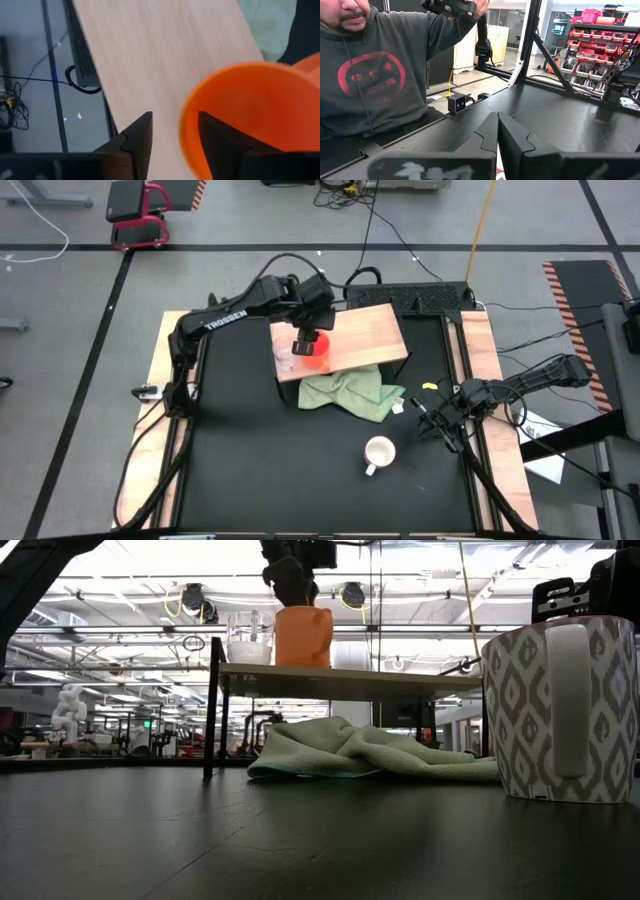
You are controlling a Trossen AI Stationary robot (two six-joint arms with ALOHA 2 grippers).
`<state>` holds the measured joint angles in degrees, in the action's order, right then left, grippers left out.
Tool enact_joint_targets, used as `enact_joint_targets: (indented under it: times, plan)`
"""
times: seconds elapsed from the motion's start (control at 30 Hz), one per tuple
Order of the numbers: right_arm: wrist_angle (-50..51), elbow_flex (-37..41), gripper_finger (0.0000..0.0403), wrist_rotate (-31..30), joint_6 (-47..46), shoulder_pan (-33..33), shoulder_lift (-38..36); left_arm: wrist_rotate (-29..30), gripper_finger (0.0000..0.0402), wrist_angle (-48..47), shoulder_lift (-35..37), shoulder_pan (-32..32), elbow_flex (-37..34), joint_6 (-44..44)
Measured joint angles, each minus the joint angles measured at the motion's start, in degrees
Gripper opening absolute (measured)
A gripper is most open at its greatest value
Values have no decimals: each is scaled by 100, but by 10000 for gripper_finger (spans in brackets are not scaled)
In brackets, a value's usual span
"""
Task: Stack small to large cups/mugs on shelf
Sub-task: Put white cup on the shelf
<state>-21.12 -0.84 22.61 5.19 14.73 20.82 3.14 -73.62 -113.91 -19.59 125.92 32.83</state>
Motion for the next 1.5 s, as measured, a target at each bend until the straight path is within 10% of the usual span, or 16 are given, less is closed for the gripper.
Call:
enact_joint_targets:
  times: [0.6,0.9,1.5]
  plan:
    - [4,2,0,0,0,-1,0,333,155,8,673,336,876,-562]
    - [-31,2,0,2,-4,1,-2,-151,11,-8,1174,670,876,-642]
    - [-43,1,0,1,-215,0,0,-9,1,-646,1225,1907,731,-731]
